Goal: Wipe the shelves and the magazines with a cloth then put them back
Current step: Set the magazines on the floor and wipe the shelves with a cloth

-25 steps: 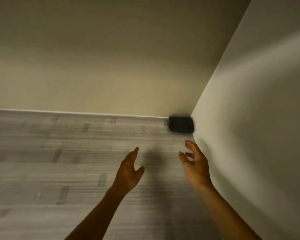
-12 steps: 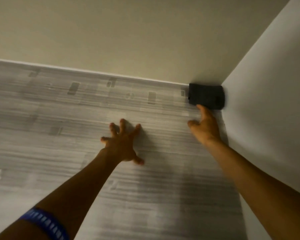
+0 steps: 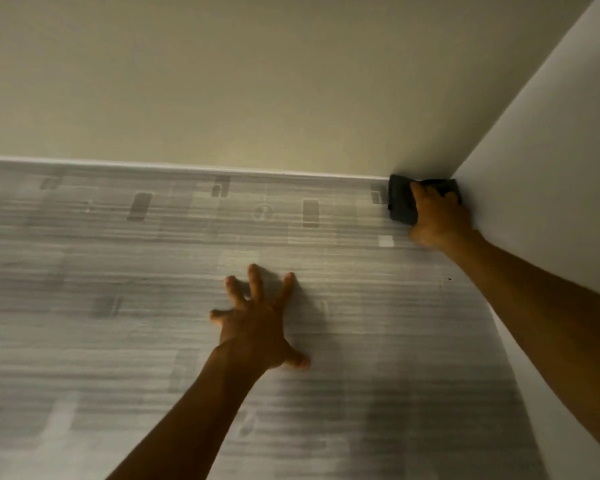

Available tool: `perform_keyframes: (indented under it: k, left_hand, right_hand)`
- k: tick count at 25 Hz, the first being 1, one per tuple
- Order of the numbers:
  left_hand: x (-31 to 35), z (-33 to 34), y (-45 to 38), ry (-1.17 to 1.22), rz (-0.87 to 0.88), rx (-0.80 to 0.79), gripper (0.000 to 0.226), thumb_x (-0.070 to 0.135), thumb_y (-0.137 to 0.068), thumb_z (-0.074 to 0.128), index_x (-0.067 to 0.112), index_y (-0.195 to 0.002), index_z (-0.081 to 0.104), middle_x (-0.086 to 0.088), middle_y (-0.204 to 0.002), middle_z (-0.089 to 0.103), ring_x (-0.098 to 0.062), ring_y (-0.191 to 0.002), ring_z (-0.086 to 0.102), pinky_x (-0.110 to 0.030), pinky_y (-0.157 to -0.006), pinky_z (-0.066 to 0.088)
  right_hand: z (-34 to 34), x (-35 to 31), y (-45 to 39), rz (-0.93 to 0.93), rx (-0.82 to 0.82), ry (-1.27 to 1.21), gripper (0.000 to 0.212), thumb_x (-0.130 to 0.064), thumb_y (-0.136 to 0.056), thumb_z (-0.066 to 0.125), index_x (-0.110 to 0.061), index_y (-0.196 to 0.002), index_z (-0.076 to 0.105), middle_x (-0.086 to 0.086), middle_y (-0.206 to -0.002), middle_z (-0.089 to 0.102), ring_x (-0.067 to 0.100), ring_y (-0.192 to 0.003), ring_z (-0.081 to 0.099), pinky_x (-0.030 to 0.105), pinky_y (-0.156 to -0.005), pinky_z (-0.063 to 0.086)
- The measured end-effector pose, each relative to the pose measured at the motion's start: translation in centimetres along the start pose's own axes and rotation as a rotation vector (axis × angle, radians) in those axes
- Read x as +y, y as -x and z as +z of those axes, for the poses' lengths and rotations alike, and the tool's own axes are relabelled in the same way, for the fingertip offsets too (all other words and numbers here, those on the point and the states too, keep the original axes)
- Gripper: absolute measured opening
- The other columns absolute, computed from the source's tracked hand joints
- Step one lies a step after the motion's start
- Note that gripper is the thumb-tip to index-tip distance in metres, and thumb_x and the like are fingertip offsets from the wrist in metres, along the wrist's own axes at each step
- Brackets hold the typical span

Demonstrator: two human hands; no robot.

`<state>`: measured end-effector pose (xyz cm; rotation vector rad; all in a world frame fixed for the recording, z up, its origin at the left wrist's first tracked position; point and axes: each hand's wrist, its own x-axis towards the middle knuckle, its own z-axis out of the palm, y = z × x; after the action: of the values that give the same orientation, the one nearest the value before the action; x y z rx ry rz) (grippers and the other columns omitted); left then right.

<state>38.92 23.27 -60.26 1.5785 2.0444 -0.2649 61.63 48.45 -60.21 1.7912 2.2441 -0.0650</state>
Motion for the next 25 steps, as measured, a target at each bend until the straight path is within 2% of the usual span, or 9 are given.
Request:
perform_keyframes:
  k: [3,5,7,10,13,14,16,20,25]
  left_hand:
    - [0.0,0.0,0.4,-0.027,-0.005,0.01,0.127,0.066,-0.062,0.074,0.046,-0.145,-0.019,-0.011,-0.152,-0.034,-0.048,-0.139,-0.02,-0.069,-0.106,0.024]
    - [0.0,-0.2,0.5,-0.041,0.008,0.026,0.125,0.066,-0.063,0.074,0.045,-0.145,-0.018,-0.011,-0.153,-0.032,-0.048,-0.139,-0.019,-0.068,-0.106,0.026]
    - [-0.1,-0.3,0.2,-0.037,0.015,0.008,0.124,0.066,-0.063,0.074,0.045,-0.146,-0.015,-0.011,-0.154,-0.03,-0.049,-0.14,-0.018,-0.067,-0.106,0.027]
    - [-0.3,0.5,1.5,-0.023,0.038,0.0,0.114,0.065,-0.068,0.07,0.042,-0.149,-0.008,-0.009,-0.157,-0.021,-0.045,-0.142,-0.012,-0.061,-0.109,0.024]
    - [0.0,-0.3,5.5,0.171,0.068,0.044,0.094,0.051,-0.079,0.068,0.033,-0.151,0.01,0.0,-0.159,0.01,-0.024,-0.144,0.017,-0.04,-0.115,0.027]
    - [0.3,-1.3,6.9,0.243,0.063,0.105,0.087,0.048,-0.082,0.065,0.032,-0.151,0.013,0.004,-0.158,0.016,-0.017,-0.142,0.023,-0.036,-0.116,0.026]
    - [0.4,-5.6,9.8,0.305,0.049,0.376,0.071,0.043,-0.09,0.057,0.034,-0.149,0.019,0.008,-0.158,0.018,-0.011,-0.142,0.027,-0.036,-0.118,0.022]
    - [0.3,-17.8,16.1,0.332,0.229,0.963,0.048,0.022,-0.081,0.069,0.028,-0.128,0.058,0.002,-0.141,0.051,-0.019,-0.119,0.057,-0.031,-0.097,0.046]
    - [1.6,-33.7,25.5,0.343,0.525,1.367,0.027,0.01,-0.08,0.066,0.017,-0.105,0.069,0.0,-0.114,0.066,-0.017,-0.1,0.065,-0.031,-0.082,0.057]
  right_hand:
    - [-0.5,-0.4,1.5,-0.068,0.204,0.03,0.045,-0.027,-0.082,0.066,-0.014,-0.124,0.056,0.015,-0.114,0.063,0.035,-0.101,0.06,0.042,-0.085,0.051]
    - [-0.4,-1.0,4.3,-0.094,0.241,-0.036,0.03,-0.031,-0.086,0.062,-0.012,-0.109,0.063,0.013,-0.099,0.068,0.032,-0.088,0.063,0.035,-0.075,0.049]
    - [0.9,-1.9,7.8,-0.153,0.214,0.041,0.038,-0.037,-0.086,0.06,-0.014,-0.116,0.059,0.012,-0.107,0.065,0.03,-0.097,0.059,0.035,-0.081,0.045]
    - [2.4,-3.3,13.5,-0.129,-0.006,0.102,0.047,-0.033,-0.088,0.056,-0.021,-0.131,0.045,0.004,-0.128,0.055,0.027,-0.116,0.052,0.04,-0.098,0.038]
    - [0.1,-4.4,18.5,-0.175,-0.135,-0.186,0.021,-0.035,-0.085,0.06,-0.027,-0.104,0.058,-0.003,-0.099,0.065,0.023,-0.097,0.063,0.029,-0.075,0.045]
    - [-1.9,-4.9,20.0,-0.161,-0.109,-0.37,0.008,-0.031,-0.081,0.061,-0.026,-0.086,0.056,-0.005,-0.083,0.061,0.022,-0.086,0.064,0.028,-0.064,0.042]
    - [-7.7,-6.1,22.1,-0.101,0.056,-0.738,0.016,-0.019,-0.077,0.062,-0.022,-0.071,0.047,-0.004,-0.07,0.054,0.018,-0.07,0.058,0.029,-0.057,0.039]
    - [-22.8,-7.9,28.1,-0.317,0.313,-1.126,0.025,0.0,-0.075,0.061,-0.023,-0.079,0.051,-0.005,-0.067,0.057,0.01,-0.059,0.054,0.017,-0.048,0.041]
    - [-39.5,-7.3,35.0,-0.522,0.696,-1.333,0.033,-0.009,-0.069,0.06,-0.035,-0.089,0.061,-0.007,-0.07,0.062,0.008,-0.056,0.054,0.024,-0.049,0.045]
